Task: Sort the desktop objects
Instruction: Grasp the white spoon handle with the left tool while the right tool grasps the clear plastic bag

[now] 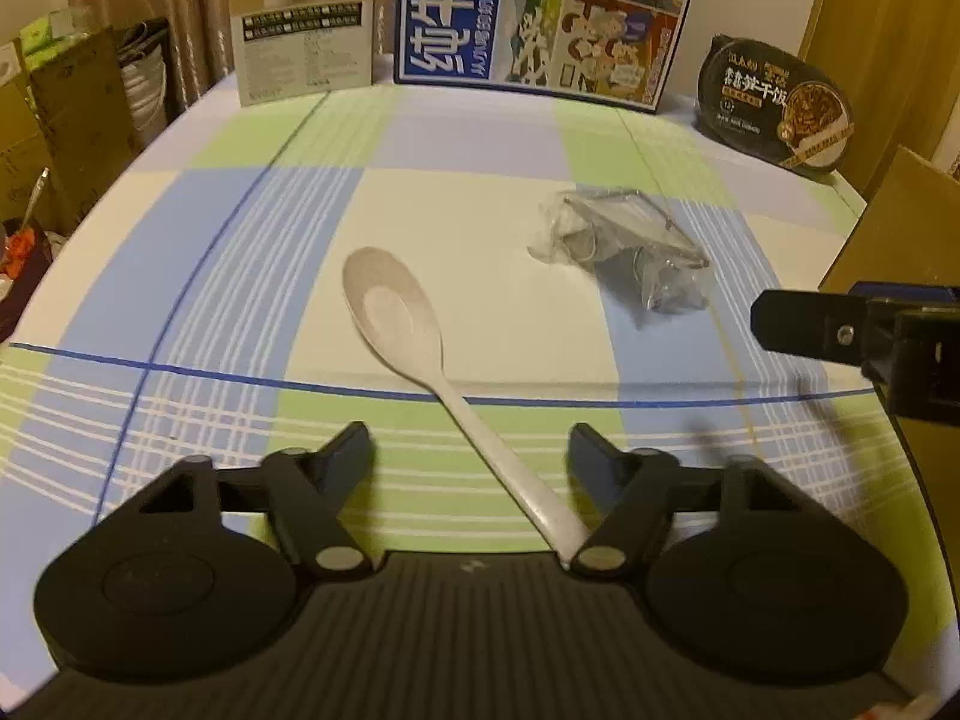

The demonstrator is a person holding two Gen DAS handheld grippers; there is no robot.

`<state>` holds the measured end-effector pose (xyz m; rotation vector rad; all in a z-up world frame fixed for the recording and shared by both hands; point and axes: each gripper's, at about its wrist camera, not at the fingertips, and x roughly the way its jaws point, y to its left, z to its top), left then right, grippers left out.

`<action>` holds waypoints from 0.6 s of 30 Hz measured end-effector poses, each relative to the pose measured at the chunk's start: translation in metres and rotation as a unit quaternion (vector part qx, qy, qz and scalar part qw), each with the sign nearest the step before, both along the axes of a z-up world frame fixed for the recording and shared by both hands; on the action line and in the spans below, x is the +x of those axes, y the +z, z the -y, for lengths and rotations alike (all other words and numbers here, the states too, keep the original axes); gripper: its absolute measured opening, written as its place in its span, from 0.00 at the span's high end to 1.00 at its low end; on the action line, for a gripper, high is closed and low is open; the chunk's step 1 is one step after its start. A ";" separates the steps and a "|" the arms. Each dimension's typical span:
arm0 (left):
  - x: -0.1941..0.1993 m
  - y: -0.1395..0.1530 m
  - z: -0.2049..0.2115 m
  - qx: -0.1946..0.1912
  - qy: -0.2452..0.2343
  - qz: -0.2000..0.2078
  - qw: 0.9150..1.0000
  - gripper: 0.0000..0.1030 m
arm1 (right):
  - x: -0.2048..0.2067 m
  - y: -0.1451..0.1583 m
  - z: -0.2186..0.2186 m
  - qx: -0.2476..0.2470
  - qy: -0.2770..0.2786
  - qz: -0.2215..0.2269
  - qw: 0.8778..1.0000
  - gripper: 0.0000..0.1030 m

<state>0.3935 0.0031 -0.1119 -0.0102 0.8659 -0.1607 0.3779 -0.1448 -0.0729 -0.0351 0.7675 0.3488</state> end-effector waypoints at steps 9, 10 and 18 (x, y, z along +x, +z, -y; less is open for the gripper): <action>0.006 0.000 -0.021 0.038 -0.016 0.012 0.999 0.95 | 0.008 -0.005 -0.006 0.001 0.005 0.000 1.000 0.29; 0.007 0.000 -0.024 0.036 -0.022 0.014 0.999 0.95 | 0.009 -0.005 -0.007 0.002 0.006 0.001 1.000 0.29; 0.016 0.002 -0.038 0.034 -0.036 0.031 0.998 0.95 | 0.023 -0.009 -0.018 -0.002 0.014 0.015 1.000 0.29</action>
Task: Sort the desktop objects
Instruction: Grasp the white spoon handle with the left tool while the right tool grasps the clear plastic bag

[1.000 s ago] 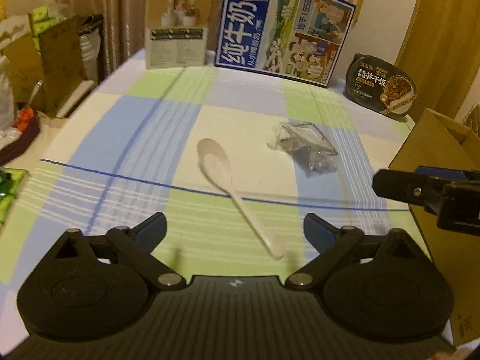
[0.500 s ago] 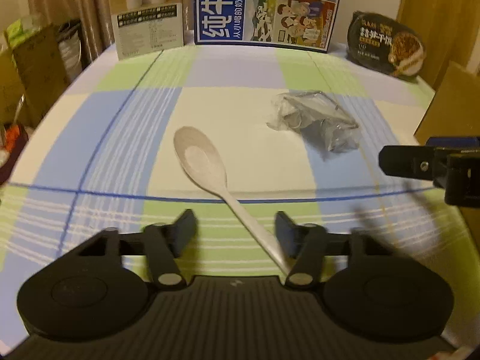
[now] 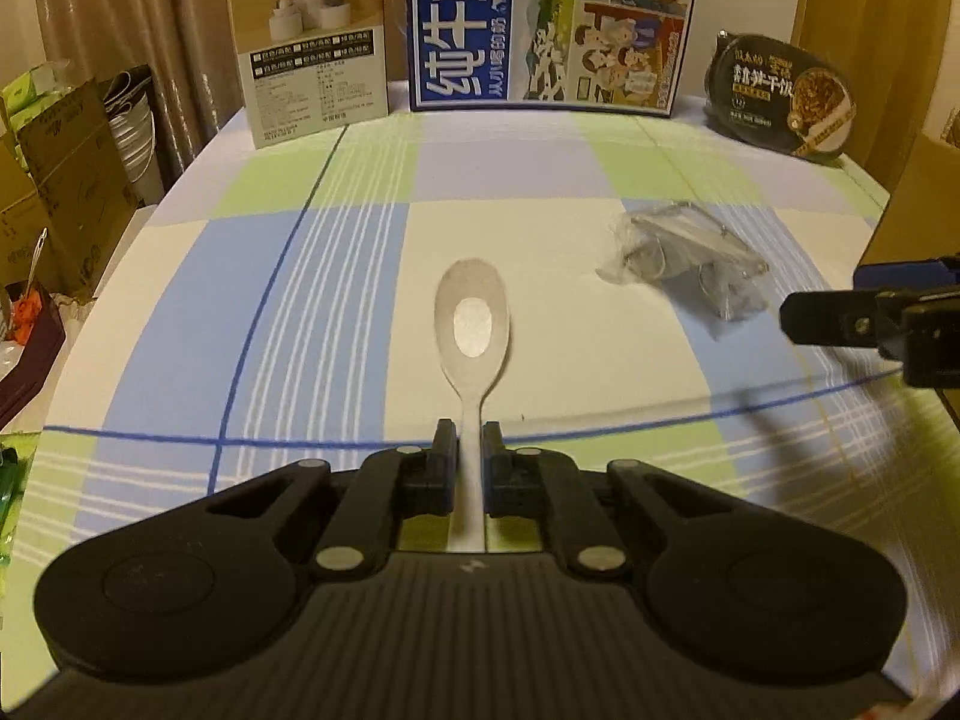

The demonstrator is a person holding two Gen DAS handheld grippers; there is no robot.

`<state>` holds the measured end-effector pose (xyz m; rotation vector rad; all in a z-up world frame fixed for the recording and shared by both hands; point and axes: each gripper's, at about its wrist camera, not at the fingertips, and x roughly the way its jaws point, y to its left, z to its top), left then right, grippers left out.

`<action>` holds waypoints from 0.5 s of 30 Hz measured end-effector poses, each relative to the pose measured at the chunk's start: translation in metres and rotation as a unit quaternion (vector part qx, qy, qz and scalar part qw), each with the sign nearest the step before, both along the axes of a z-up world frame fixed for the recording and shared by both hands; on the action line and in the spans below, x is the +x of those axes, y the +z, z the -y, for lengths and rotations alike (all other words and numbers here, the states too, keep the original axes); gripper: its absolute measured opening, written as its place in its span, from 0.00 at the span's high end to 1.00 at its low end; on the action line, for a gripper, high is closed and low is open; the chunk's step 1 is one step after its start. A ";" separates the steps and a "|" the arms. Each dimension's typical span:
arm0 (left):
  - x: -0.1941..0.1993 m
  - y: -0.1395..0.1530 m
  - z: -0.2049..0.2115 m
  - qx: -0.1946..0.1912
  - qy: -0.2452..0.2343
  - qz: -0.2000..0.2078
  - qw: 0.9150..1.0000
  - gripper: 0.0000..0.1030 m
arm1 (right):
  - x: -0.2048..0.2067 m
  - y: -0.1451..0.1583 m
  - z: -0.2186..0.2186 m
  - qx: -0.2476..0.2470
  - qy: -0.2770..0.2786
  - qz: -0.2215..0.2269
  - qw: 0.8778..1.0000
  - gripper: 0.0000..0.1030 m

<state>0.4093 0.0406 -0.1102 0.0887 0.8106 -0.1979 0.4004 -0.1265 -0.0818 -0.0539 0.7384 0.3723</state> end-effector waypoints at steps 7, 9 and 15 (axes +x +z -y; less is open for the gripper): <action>0.009 0.008 0.000 -0.012 -0.004 0.014 1.000 0.95 | 0.018 -0.006 -0.003 0.001 0.010 0.019 1.000 0.29; 0.012 0.007 0.001 -0.009 -0.008 0.017 1.000 0.95 | 0.024 -0.010 -0.004 -0.003 0.016 0.025 1.000 0.29; 0.019 -0.002 0.004 -0.009 -0.016 0.013 1.000 0.95 | 0.042 -0.026 -0.009 -0.017 0.029 0.019 0.999 0.29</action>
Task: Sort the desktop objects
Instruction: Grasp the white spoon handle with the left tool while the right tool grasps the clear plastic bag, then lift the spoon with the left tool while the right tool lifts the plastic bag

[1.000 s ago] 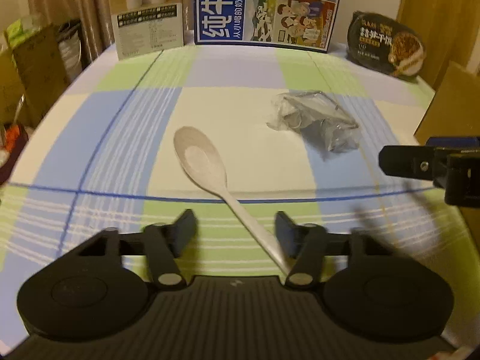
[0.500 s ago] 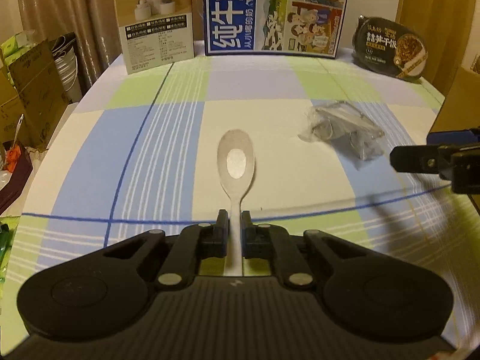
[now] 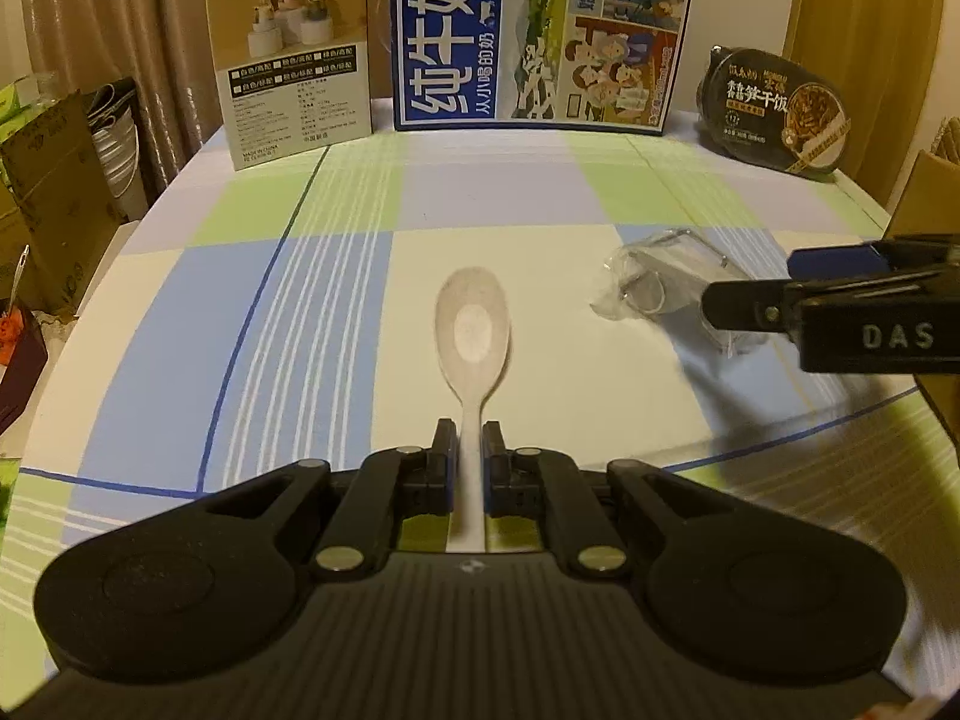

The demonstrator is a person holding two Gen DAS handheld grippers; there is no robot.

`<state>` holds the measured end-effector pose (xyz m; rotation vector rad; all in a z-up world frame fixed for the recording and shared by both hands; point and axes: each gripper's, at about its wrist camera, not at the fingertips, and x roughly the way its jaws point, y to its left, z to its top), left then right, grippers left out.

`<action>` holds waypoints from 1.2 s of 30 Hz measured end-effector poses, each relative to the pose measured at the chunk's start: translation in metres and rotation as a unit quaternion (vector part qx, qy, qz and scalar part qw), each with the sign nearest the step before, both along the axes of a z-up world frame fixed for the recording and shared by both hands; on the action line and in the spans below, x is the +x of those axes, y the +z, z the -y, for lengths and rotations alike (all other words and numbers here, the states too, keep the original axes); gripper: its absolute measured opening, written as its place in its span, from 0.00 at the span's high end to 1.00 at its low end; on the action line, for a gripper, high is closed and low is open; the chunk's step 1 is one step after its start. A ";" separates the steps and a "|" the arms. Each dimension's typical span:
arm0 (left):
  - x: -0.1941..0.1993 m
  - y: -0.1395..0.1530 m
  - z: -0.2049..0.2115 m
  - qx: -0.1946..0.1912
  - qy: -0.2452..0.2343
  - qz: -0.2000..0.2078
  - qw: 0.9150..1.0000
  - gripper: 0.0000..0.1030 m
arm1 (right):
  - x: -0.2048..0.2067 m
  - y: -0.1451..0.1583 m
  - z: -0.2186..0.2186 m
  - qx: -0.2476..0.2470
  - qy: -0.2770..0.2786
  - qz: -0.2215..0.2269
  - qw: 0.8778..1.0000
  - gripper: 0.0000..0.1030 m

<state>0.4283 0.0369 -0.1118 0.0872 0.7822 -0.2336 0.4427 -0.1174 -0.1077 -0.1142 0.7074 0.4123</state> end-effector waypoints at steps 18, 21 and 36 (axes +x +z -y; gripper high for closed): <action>0.002 -0.001 0.010 0.017 -0.015 0.008 1.000 0.96 | -0.005 -0.012 0.002 -0.023 -0.004 -0.030 0.999 0.61; -0.006 0.000 0.014 0.016 -0.029 0.000 0.999 0.96 | -0.028 -0.010 0.010 -0.022 -0.021 -0.046 0.998 0.64; -0.157 0.012 0.041 0.007 -0.085 -0.056 0.995 0.97 | -0.190 0.012 0.046 -0.021 -0.039 -0.101 0.994 0.64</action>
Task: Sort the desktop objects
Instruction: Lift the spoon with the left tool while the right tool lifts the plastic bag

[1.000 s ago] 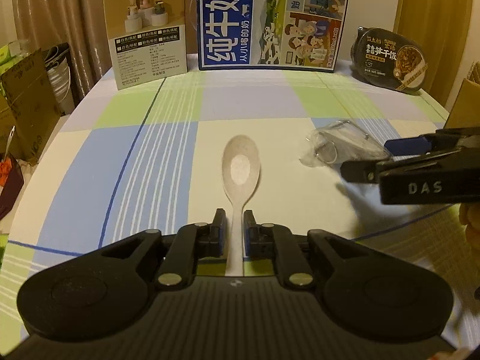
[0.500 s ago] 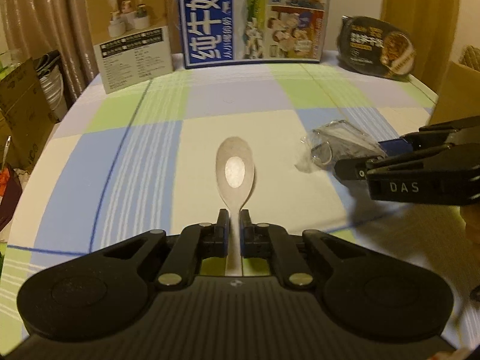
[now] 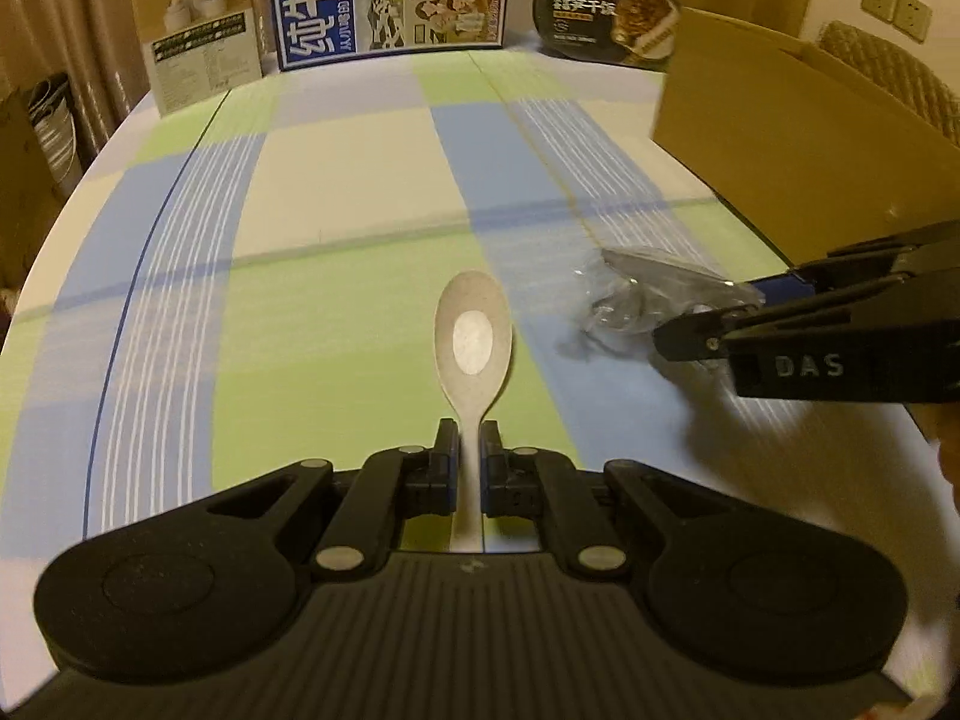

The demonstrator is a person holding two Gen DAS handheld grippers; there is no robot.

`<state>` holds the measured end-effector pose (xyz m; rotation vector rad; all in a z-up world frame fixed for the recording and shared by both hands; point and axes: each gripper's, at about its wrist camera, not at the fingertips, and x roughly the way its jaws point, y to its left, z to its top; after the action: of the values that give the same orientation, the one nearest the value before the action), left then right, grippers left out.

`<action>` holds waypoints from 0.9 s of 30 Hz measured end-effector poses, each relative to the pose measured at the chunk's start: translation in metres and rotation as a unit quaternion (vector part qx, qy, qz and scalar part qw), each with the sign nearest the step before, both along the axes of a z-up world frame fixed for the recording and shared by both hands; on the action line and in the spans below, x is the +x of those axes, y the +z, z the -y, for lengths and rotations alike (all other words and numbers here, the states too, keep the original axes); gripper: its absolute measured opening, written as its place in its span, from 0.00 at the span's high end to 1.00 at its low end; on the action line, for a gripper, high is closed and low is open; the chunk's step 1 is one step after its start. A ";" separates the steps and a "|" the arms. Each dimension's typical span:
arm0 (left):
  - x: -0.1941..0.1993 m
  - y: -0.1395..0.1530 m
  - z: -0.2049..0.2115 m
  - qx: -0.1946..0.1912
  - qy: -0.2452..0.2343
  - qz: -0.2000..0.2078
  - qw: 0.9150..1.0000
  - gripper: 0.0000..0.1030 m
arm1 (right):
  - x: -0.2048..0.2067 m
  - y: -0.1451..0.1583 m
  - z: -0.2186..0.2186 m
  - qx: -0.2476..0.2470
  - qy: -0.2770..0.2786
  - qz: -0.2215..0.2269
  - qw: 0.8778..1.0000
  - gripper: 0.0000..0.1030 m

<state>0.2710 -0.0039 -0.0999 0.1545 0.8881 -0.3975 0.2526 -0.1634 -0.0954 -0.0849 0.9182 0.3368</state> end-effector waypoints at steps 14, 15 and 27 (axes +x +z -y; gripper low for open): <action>-0.026 0.010 -0.011 -0.030 -0.003 0.007 1.000 0.60 | -0.018 -0.001 0.004 -0.025 0.038 0.005 0.999 0.26; -0.023 0.010 -0.012 -0.031 0.000 0.007 0.999 0.57 | -0.019 -0.003 0.004 -0.040 0.041 0.003 0.998 0.25; -0.008 0.002 -0.002 -0.034 0.003 0.005 0.999 0.43 | -0.025 0.000 0.010 0.016 0.073 0.003 0.997 0.21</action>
<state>0.2633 -0.0024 -0.0976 0.0912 0.8634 -0.4206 0.2271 -0.1737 -0.0955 -0.1244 0.9019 0.4863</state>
